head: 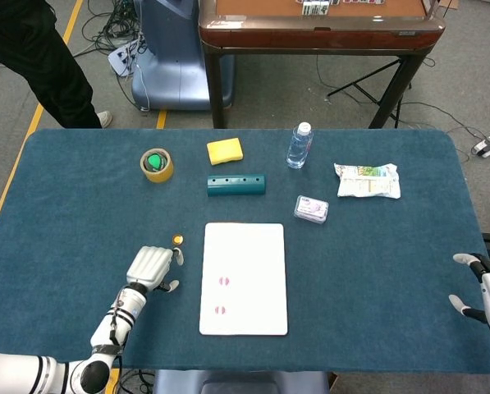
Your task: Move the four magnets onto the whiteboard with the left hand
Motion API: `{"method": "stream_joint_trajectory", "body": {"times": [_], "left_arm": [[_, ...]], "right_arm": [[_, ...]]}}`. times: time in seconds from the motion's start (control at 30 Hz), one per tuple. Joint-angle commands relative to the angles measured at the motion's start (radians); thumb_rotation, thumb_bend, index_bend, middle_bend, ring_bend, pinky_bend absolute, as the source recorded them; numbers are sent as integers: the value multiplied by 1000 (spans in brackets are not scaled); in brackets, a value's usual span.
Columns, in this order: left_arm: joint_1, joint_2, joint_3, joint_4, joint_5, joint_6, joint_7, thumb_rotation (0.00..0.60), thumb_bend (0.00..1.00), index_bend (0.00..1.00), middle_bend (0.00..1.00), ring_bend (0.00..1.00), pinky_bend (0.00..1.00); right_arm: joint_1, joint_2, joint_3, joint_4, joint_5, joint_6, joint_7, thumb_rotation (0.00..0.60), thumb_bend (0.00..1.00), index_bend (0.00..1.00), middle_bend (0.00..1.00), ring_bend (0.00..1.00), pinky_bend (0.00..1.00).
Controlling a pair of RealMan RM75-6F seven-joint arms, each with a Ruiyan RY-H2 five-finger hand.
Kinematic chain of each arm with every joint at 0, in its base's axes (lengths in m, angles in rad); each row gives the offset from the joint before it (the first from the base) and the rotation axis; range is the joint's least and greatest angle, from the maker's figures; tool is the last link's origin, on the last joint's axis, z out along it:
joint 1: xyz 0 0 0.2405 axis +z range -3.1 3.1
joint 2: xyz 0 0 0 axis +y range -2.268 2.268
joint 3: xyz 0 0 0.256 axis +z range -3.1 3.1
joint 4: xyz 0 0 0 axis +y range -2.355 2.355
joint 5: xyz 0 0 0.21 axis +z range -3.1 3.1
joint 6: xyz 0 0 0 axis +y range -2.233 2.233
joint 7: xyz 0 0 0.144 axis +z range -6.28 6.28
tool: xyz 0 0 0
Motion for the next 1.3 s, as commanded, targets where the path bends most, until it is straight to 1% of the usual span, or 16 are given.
{"method": "stream_joint_trajectory", "body": {"times": [0.03, 0.43, 0.7, 0.9, 1.03, 1.3], "left_arm": [[3, -11, 5, 26, -12, -18, 0, 600, 256, 503, 1000, 1000, 1000], [12, -61, -11, 137, -47, -46, -8, 600, 257, 496, 1000, 1000, 1000], [18, -65, -14, 177, -54, -60, -2, 600, 257, 495, 1000, 1000, 1000], [20, -62, -23, 176, -60, -61, 5, 600, 255, 501, 1000, 1000, 1000], [20, -58, -24, 172, -64, -60, 16, 600, 257, 530, 1000, 1000, 1000], [22, -50, -29, 171, -76, -66, 23, 600, 258, 544, 1000, 1000, 1000]], "right_arm": [[0, 0, 0, 0, 1, 0, -1, 600, 131, 292, 315, 371, 603], [2, 1, 0, 2, 3, -4, 1, 600, 131, 292, 315, 371, 603], [6, -2, -1, 1, 6, -12, -7, 600, 131, 292, 315, 371, 603], [9, -4, -1, 1, 8, -17, -13, 600, 131, 292, 315, 371, 603], [10, -5, -1, 1, 9, -19, -14, 600, 131, 292, 315, 371, 603], [11, -5, -2, 0, 10, -18, -15, 600, 131, 292, 315, 371, 603]]}}
